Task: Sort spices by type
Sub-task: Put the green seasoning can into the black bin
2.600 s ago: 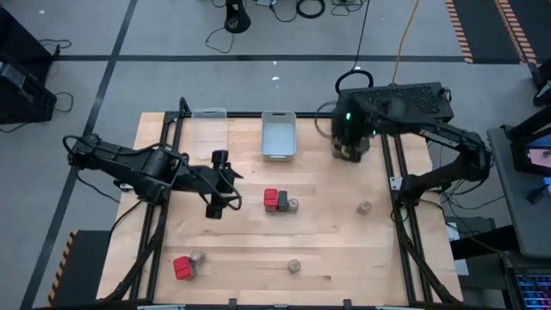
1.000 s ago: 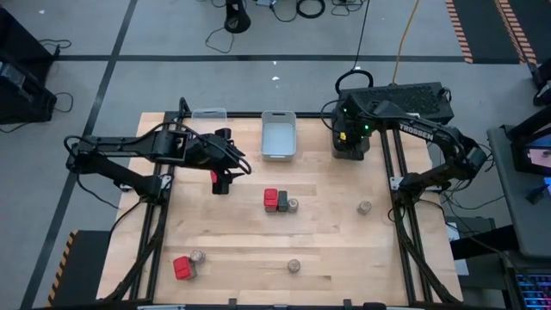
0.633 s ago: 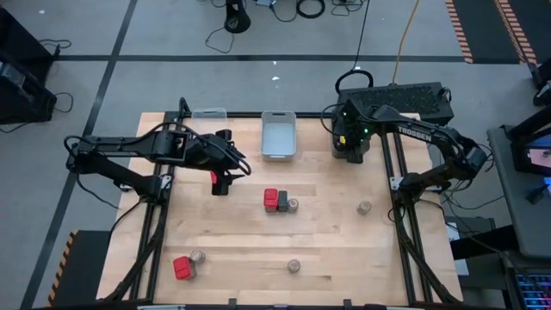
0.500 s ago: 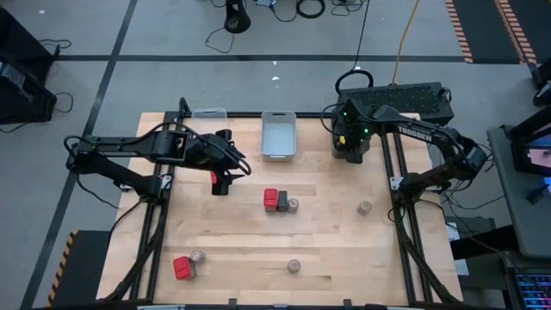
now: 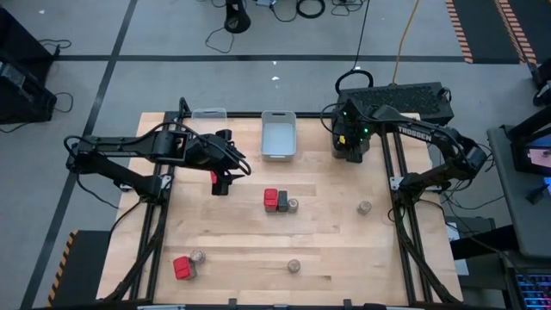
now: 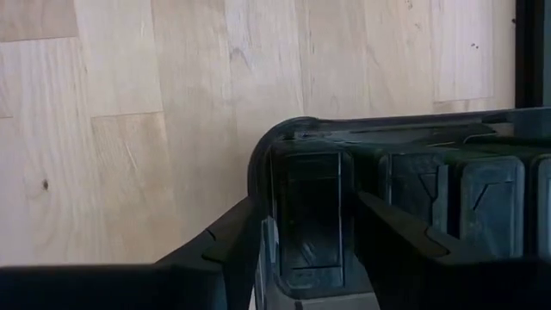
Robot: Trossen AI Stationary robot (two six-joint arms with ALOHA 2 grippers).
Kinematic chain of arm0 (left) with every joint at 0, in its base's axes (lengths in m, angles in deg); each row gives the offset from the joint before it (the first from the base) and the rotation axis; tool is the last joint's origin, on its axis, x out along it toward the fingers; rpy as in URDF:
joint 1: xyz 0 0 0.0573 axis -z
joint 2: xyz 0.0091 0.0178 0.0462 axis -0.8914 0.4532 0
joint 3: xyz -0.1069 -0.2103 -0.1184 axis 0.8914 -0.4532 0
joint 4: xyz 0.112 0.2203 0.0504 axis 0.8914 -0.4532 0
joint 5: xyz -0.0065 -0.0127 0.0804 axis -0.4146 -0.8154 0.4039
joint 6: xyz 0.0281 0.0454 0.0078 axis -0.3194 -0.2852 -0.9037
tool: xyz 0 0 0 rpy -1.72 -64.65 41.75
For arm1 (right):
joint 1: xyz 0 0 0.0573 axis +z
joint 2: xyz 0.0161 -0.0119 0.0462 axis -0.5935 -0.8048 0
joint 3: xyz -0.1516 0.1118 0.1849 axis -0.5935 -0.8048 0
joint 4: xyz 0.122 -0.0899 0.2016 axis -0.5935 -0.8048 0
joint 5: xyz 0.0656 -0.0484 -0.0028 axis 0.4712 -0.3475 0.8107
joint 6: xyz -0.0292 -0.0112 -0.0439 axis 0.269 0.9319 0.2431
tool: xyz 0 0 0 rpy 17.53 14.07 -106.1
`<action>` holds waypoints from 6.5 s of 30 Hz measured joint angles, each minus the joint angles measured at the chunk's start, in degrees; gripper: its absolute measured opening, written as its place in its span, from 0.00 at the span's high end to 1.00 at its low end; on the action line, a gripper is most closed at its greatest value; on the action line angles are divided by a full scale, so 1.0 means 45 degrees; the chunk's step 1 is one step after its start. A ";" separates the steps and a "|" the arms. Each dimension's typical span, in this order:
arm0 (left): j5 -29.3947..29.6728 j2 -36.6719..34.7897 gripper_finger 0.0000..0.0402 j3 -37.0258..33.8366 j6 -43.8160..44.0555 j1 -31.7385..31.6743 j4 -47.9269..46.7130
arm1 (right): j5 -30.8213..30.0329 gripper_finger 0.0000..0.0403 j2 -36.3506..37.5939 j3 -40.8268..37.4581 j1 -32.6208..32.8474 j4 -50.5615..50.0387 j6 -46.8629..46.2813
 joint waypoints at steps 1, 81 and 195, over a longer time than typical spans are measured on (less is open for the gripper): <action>0.0000 0.0000 0.34 0.0000 -0.0005 0.0000 0.0000 | -0.0022 0.58 -0.0010 0.0110 0.0000 -0.0127 0.0025; -0.0379 0.0000 0.34 0.0000 0.0261 0.0015 -0.0353 | 0.0049 0.15 -0.4920 0.6500 1.0198 0.2813 -0.6624; -0.0651 -0.0005 0.34 -0.2589 0.0214 0.0000 0.1724 | -0.1965 0.37 -0.6894 0.6490 1.0245 0.1598 -0.8370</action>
